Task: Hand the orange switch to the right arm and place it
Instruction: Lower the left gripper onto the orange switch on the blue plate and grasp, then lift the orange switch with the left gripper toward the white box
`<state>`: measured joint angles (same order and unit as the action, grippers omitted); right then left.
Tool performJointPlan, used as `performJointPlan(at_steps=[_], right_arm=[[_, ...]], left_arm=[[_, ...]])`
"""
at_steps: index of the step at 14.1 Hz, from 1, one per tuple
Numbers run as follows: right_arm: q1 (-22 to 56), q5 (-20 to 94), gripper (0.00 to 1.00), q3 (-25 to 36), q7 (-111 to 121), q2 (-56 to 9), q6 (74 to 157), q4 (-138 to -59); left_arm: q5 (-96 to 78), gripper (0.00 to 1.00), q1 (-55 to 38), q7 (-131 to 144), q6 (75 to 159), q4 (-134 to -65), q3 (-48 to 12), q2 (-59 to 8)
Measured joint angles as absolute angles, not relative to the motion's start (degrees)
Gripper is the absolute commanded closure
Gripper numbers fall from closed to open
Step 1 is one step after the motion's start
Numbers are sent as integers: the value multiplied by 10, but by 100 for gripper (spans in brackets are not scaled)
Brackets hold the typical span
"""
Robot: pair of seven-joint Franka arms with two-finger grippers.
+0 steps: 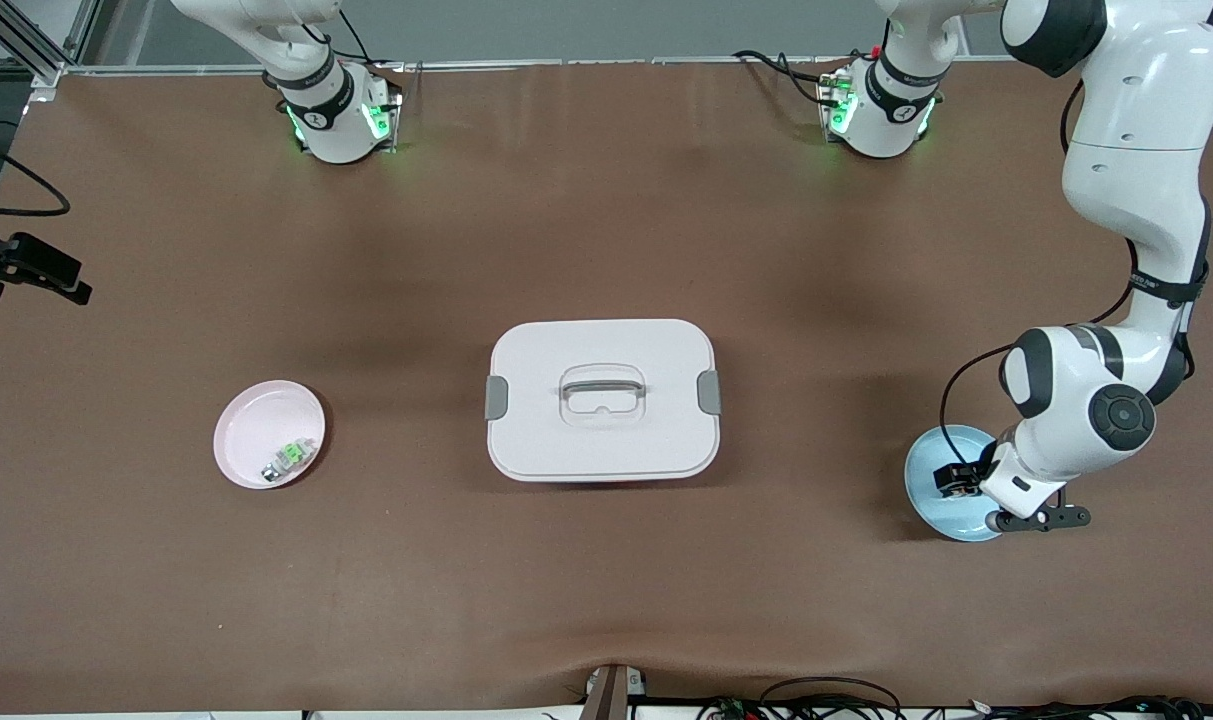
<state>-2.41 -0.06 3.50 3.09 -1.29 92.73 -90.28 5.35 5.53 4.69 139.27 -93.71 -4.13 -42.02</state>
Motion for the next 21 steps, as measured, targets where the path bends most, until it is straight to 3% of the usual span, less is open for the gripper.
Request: performJointPlan(at_steps=[6, 8, 15, 21], right_arm=[[-24, -1, 0, 35, 31, -13, 927, -903], [-24, -1, 0, 35, 31, -13, 927, -903], [-24, -1, 0, 35, 31, -13, 927, -903], [-25, 0, 0, 35, 31, -13, 927, -903]], left_arm=[[54, 68, 54, 47, 1393, -936, -41, -421], [54, 77, 54, 47, 1393, -936, -42, -421], [54, 83, 53, 46, 1395, -925, -43, -413], [54, 83, 53, 46, 1336, -921, -59, -347]])
